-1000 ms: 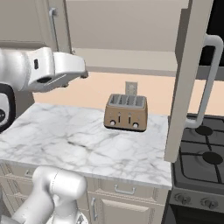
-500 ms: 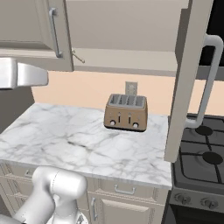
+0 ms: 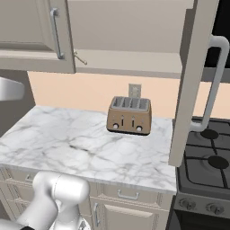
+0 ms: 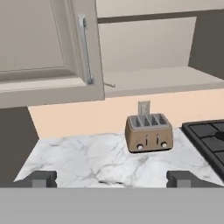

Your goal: Open the cabinet. Pick the dish brush and place it next to the sink. Then close the cabinet.

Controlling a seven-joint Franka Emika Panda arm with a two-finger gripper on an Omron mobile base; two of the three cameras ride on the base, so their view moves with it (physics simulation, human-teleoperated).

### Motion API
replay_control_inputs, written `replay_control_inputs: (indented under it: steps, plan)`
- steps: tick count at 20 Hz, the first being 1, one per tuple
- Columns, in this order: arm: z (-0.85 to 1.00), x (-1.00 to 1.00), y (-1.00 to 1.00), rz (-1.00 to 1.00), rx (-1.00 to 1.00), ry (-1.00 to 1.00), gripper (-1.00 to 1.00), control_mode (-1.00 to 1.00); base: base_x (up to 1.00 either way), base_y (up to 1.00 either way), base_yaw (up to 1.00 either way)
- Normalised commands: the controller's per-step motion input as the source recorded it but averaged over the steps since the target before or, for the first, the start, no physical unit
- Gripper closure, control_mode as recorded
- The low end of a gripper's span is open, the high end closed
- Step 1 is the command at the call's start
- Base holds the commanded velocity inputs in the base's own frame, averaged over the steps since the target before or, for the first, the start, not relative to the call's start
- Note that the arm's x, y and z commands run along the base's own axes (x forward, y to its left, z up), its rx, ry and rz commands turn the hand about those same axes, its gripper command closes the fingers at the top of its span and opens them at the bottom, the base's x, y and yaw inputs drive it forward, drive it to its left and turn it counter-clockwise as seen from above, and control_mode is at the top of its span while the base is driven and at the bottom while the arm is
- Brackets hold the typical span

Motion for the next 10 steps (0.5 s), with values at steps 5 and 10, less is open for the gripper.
replay_control_inputs:
  steps: [5, 10]
  plan:
    - [0.04, -0.07, 0.02, 0.27, 0.07, 0.03, -1.00, -1.00, 0.00, 0.00, 0.00]
    - [0.01, 0.18, 0.01, 0.11, 0.00, 0.15, -1.00, -1.00, 0.00, 0.00, 0.00]
